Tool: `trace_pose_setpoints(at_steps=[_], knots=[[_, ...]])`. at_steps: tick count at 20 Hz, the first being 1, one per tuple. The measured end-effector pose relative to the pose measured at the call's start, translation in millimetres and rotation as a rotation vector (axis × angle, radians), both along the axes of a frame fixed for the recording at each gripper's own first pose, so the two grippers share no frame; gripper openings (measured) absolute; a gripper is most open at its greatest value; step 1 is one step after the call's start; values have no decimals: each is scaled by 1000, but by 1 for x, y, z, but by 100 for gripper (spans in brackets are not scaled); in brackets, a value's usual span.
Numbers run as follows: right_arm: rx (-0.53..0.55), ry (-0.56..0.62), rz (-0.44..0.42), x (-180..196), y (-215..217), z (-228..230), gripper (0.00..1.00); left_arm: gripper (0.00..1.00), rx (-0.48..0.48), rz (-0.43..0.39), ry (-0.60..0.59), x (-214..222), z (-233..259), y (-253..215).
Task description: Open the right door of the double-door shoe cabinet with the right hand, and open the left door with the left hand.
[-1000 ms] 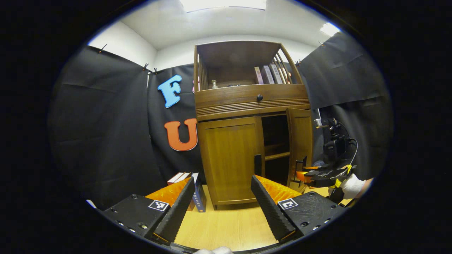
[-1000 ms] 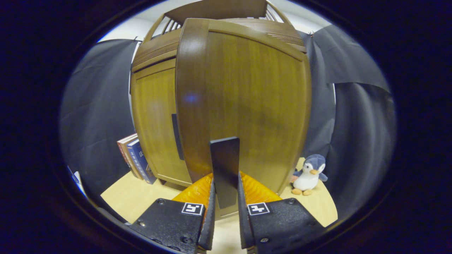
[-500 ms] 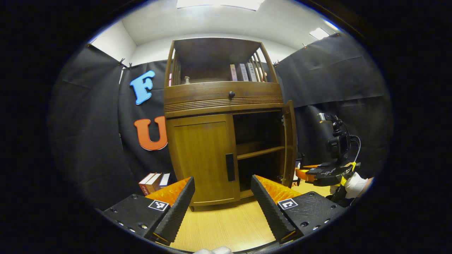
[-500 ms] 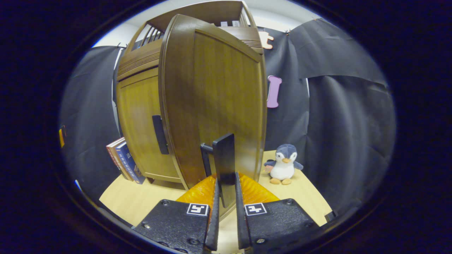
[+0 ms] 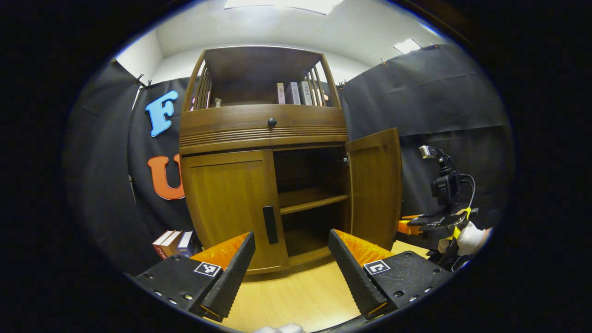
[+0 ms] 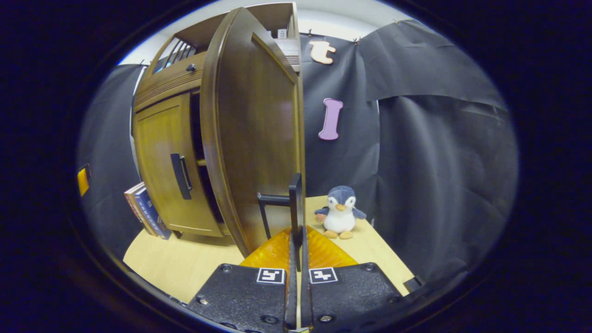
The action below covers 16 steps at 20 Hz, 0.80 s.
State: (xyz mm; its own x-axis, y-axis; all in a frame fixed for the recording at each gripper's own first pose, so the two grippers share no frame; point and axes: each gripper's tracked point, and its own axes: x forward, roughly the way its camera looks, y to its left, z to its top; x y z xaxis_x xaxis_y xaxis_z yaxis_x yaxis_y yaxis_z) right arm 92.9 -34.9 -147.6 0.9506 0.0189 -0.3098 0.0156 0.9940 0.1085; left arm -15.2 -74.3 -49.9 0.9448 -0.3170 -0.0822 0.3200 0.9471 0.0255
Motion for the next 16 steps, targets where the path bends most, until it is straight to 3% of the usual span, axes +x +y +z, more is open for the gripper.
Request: trace_pose_setpoints(at_steps=[1,5,6,10,11,16], knots=[[2,3,-10,2,-11,0,6,96,2,1,-4,2,1,-5],[39,-1,34,2,-34,0,4,100,9,27,-6,6,-1,-22],[38,-2,49,3,-37,0,4,96,16,41,-3,6,-1,-26],[35,0,137,9,-58,-1,4,100,32,127,-9,4,6,-44],[39,3,162,11,-66,-1,4,96,38,155,-12,2,8,-50],[54,4,324,20,-91,-2,4,96,32,276,23,-13,6,-89]])
